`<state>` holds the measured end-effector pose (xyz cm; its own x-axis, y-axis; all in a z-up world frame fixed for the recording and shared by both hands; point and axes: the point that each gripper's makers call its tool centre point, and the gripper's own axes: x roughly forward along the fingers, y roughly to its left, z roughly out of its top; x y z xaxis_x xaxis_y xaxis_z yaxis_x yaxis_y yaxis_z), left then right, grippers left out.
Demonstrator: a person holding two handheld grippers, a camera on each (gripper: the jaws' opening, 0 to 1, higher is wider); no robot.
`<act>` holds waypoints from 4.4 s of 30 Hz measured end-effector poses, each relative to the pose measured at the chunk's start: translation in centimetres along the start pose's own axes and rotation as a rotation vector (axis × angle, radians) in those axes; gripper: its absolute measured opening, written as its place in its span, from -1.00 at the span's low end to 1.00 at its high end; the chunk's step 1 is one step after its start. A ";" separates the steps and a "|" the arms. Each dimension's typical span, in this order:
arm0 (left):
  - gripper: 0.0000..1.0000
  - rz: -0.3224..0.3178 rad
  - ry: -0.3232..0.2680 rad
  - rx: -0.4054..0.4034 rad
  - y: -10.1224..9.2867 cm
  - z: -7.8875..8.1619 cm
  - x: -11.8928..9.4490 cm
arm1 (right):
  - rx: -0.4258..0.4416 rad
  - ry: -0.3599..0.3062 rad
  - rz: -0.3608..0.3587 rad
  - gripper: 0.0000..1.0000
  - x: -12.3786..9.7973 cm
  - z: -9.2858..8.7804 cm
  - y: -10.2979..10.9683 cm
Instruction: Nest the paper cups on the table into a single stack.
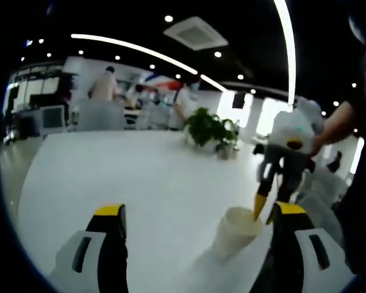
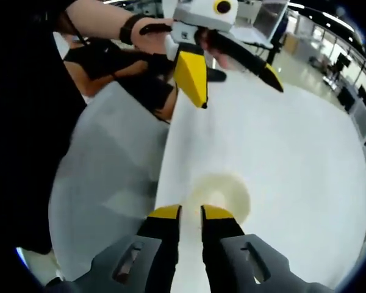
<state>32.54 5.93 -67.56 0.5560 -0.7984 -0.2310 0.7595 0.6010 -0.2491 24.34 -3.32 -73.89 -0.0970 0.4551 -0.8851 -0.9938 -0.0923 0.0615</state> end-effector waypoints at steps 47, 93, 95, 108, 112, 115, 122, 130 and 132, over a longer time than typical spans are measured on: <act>0.96 -0.048 0.077 0.025 -0.6 -2.0 -0.2 | 0.320 -0.332 -0.225 0.42 -4.0 -3.1 -3.1; 0.95 -0.175 0.232 0.042 -2.9 -8.6 4.0 | 0.338 -0.396 -0.272 0.60 0.6 -5.0 -4.2; 0.94 -0.179 0.237 0.038 -3.1 -8.9 4.2 | 0.338 -0.398 -0.260 0.58 0.9 -4.9 -4.1; 0.68 -0.237 0.266 0.070 -4.0 -9.9 5.8 | 0.311 -0.401 -0.211 0.32 2.0 -4.8 -3.6; 0.61 -0.237 0.271 0.080 -3.8 -9.9 6.4 | 0.286 -0.400 -0.195 0.21 2.1 -4.6 -3.5; 0.60 -0.235 0.271 0.092 -3.8 -9.8 6.8 | 0.274 -0.394 -0.189 0.18 2.2 -4.5 -3.5; 0.45 -0.265 0.278 0.147 -4.4 -9.8 7.1 | 0.265 -0.399 -0.178 0.06 2.2 -4.2 -3.7; 0.17 -0.329 0.286 0.221 -5.3 -9.7 7.1 | 0.235 -0.403 -0.166 -0.12 2.4 -3.7 -3.6; 0.16 -0.335 0.289 0.224 -5.4 -9.8 7.1 | 0.228 -0.401 -0.162 -0.16 2.5 -3.6 -3.6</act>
<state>29.07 -2.67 -77.04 0.1772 -0.8843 -0.4320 0.9519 0.2654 -0.1530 27.85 -5.01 -77.97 0.0916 0.7568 -0.6472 -0.9799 0.1841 0.0765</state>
